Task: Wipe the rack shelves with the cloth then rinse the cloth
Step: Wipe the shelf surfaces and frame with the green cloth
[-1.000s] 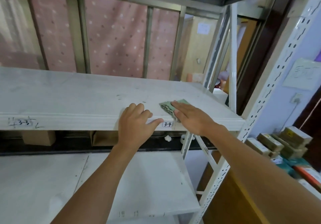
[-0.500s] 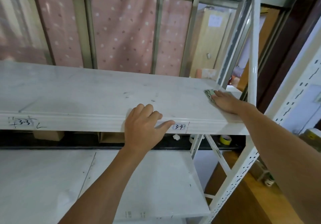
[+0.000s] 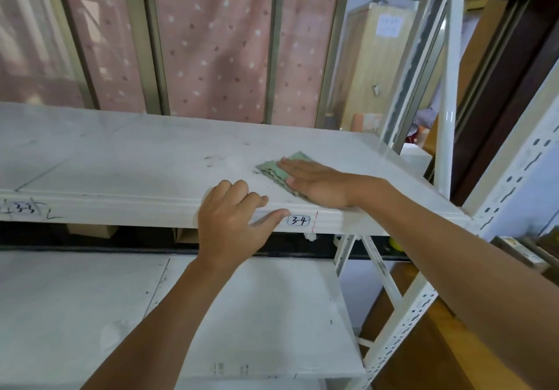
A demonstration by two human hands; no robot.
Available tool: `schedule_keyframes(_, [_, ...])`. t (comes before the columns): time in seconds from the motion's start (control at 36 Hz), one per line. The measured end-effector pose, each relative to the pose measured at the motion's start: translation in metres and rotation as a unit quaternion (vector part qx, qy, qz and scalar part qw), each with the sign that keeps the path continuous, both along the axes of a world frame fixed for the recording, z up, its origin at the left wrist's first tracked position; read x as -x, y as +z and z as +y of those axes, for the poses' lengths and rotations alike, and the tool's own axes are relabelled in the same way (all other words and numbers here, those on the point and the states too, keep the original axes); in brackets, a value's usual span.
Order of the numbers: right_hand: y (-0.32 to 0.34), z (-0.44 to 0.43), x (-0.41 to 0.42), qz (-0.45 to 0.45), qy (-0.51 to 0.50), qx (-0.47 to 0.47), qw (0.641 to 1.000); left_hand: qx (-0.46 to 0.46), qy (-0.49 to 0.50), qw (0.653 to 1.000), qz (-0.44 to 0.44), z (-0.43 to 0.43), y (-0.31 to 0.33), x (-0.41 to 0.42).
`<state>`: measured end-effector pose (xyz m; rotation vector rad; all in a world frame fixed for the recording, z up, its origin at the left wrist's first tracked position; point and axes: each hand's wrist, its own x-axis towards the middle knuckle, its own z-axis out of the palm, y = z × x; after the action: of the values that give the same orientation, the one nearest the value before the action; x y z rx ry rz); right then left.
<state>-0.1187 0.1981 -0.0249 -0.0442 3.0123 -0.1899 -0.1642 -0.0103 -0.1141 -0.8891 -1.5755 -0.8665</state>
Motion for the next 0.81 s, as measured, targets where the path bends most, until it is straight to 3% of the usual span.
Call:
schedule_keyframes(0.17, [0.006, 0.023, -0.015, 0.022, -0.060, 0.015, 0.998, 0.006, -0.001, 1.000, -0.001, -0.001, 0.002, -0.001])
schedule_keyframes(0.5, [0.017, 0.109, -0.043, 0.019, -0.237, -0.070, 0.969, 0.009, 0.003, 1.000, 0.012, -0.002, 0.003, 0.002])
schedule_keyframes(0.72, [0.006, 0.118, -0.094, -0.032, -0.218, -0.202, 0.954, 0.013, 0.015, 0.999, 0.028, -0.001, 0.001, 0.003])
schedule_keyframes(0.81, [0.003, 0.108, -0.110, -0.037, -0.223, -0.199, 0.954, 0.013, 0.014, 1.000, 0.016, 0.000, 0.000, 0.002])
